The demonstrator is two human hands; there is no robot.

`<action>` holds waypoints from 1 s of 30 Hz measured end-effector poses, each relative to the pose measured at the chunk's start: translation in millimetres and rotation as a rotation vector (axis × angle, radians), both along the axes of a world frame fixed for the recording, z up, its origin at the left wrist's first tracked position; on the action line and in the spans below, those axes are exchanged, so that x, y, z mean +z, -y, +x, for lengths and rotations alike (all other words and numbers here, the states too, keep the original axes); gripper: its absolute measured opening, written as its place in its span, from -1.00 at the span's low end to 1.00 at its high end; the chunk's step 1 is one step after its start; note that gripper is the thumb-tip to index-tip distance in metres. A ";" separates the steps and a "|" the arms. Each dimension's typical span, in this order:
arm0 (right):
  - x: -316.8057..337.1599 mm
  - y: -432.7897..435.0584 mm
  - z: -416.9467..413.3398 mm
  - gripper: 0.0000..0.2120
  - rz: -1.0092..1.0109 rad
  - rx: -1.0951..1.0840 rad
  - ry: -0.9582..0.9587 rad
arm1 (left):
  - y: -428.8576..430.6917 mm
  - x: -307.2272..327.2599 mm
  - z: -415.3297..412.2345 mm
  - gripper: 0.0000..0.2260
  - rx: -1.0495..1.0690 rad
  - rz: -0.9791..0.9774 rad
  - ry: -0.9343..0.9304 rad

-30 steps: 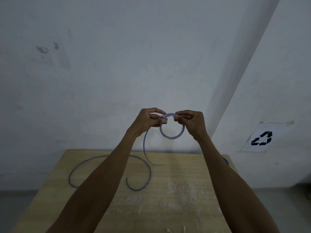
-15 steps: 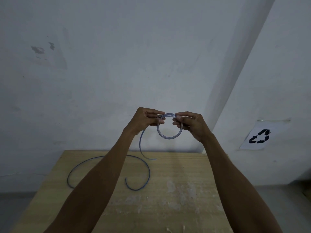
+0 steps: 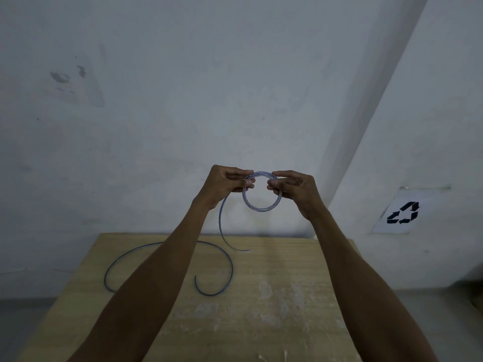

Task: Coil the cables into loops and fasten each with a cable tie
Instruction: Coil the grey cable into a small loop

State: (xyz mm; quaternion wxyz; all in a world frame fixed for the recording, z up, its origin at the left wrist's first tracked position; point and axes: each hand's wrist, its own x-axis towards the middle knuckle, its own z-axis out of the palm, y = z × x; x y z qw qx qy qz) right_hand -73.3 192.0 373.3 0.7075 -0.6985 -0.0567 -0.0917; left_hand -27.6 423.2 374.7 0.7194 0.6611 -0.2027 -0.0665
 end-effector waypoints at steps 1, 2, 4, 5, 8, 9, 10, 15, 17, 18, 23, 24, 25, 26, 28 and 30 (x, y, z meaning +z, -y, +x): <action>-1.1 0.0 0.7 -0.74 0.017 0.003 -0.009 | -0.3 0.8 -0.2 -0.70 -0.002 -0.002 0.002; -1.8 0.3 1.1 -0.74 0.032 0.008 -0.019 | -0.6 1.3 0.0 -0.71 -0.008 -0.004 -0.001; -2.9 1.5 1.9 -0.75 0.042 0.015 -0.030 | -1.8 1.7 0.1 -0.73 -0.019 0.006 -0.012; -3.3 2.0 2.5 -0.76 0.033 0.013 -0.029 | -2.2 2.0 0.4 -0.74 -0.023 0.027 -0.016; -3.8 0.2 1.8 -0.77 -0.027 0.006 -0.029 | -2.4 1.3 3.8 -0.78 -0.014 0.130 -0.011; -4.9 -0.3 1.9 -0.77 -0.040 0.004 -0.028 | -1.6 0.6 4.9 -0.78 -0.005 0.154 -0.007; -5.8 -0.6 1.6 -0.76 -0.047 -0.002 -0.029 | -0.6 -0.3 5.9 -0.79 0.005 0.165 -0.004; -12.5 -7.3 5.0 -0.53 -0.208 -0.132 -0.057 | 12.2 -7.9 7.9 -0.89 0.211 0.017 0.011; -21.2 -10.1 7.1 -0.38 -0.372 -0.320 -0.166 | 19.1 -9.1 8.8 -0.90 0.343 -0.092 -0.015; -25.8 -10.8 5.8 -0.33 -0.452 -0.406 -0.271 | 22.7 -9.1 9.1 -0.90 0.396 -0.144 -0.030; -43.3 -29.6 -12.8 -0.23 -0.210 -0.281 -0.787 | 40.6 -4.8 8.9 -0.89 0.542 -0.346 -0.054; -45.7 -33.8 -16.2 -0.23 -0.080 -0.218 -0.834 | 44.6 -4.4 7.3 -0.89 0.555 -0.359 -0.045; -49.1 -37.0 -17.7 -0.24 0.080 -0.161 -0.872 | 48.5 -3.6 5.4 -0.88 0.565 -0.365 -0.039; -52.3 -39.7 -18.2 -0.27 0.264 -0.111 -0.901 | 52.0 -3.1 3.4 -0.88 0.569 -0.370 -0.036; -58.4 -42.7 -14.7 -0.44 0.574 -0.065 -0.904 | 58.1 -3.2 0.5 -0.88 0.557 -0.374 -0.032; -58.3 -40.9 -9.8 -0.68 0.716 -0.114 -0.812 | 61.0 -3.8 -2.0 -0.88 0.529 -0.377 -0.038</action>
